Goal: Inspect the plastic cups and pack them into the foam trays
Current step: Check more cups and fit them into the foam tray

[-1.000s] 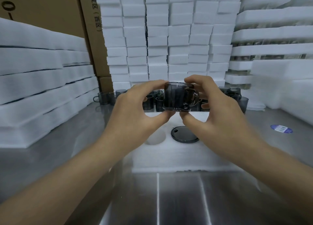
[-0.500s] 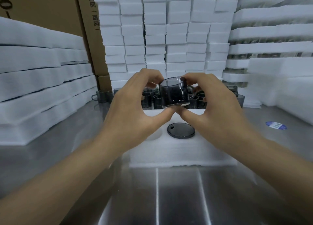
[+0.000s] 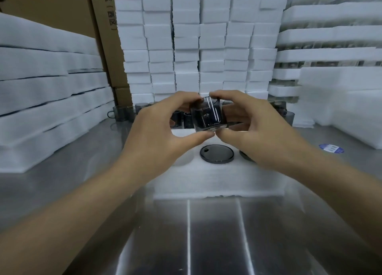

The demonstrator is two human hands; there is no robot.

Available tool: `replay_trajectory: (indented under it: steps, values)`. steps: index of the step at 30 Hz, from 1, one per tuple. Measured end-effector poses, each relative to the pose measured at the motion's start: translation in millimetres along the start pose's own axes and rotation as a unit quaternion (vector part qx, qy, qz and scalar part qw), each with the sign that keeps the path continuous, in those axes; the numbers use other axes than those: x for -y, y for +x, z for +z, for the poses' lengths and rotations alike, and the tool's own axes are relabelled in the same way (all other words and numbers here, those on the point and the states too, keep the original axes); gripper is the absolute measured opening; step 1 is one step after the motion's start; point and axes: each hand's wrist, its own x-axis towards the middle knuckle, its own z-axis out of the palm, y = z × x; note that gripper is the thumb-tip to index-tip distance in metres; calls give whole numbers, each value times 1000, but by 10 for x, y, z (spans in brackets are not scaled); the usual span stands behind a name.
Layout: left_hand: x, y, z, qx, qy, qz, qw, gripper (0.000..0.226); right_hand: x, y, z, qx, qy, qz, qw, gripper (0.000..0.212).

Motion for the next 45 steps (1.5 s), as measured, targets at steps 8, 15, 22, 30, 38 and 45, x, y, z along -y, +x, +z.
replay_trajectory:
  steps: [8,15,22,30,38,45]
  values:
    - [33,0,14,57,40,33,997,59,-25,20,-21,-5,46,44,998,35]
    - [461,-36,-98,29,-140,-199,969,38,-266,159,-282,-145,129,135,972,21]
    - [602,-73,-50,125,-175,-307,927,26,-423,86,-246,-130,131,169,968,34]
    - [662,-133,-106,136,-136,-276,942,25,-133,52,-154,-68,51,98,992,35]
    - [554,-132,-68,123,-131,-233,956,50,282,-183,178,77,94,-11,993,60]
    - [515,-118,-85,141,-123,-214,959,57,286,-276,307,133,-2,-61,989,60]
